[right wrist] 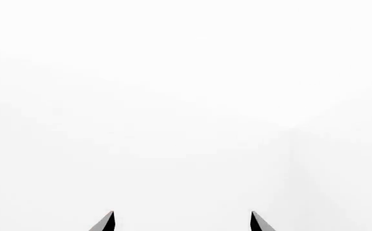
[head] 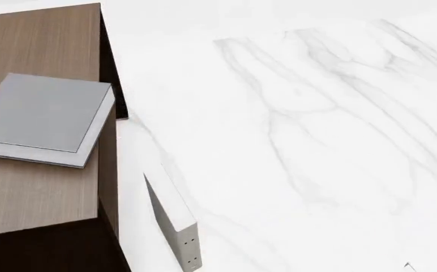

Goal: Pick up the book in the middle and place it on the cabinet shelf.

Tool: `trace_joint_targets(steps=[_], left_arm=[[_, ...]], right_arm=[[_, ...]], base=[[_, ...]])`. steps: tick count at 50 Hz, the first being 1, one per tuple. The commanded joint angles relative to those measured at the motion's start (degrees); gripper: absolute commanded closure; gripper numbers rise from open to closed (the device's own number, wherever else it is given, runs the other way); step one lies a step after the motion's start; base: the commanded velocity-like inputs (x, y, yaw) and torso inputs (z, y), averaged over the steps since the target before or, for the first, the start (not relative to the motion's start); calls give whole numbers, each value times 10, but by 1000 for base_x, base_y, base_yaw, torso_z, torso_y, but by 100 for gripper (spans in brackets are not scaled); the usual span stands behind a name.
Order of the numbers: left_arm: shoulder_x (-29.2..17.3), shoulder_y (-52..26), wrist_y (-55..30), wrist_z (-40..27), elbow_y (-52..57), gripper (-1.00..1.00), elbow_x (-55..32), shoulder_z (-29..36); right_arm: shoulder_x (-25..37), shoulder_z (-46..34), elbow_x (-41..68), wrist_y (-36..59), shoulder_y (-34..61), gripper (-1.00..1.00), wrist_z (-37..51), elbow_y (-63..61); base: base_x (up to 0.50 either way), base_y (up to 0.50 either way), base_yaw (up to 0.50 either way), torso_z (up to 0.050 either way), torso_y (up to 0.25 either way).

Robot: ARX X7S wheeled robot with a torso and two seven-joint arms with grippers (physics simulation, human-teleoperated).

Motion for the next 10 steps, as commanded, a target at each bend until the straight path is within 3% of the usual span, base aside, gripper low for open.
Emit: trace_joint_targets(steps=[1, 10], left_arm=[[17, -148, 44, 68, -114, -100, 45, 38], [12, -146, 72, 76, -157, -100, 61, 44]], right_arm=[[-24, 93, -58, 98, 35, -100, -46, 43], [-21, 116, -61, 114, 26, -100, -55, 47]], base=[[0, 0, 0, 0, 0], [0, 0, 0, 0, 0]])
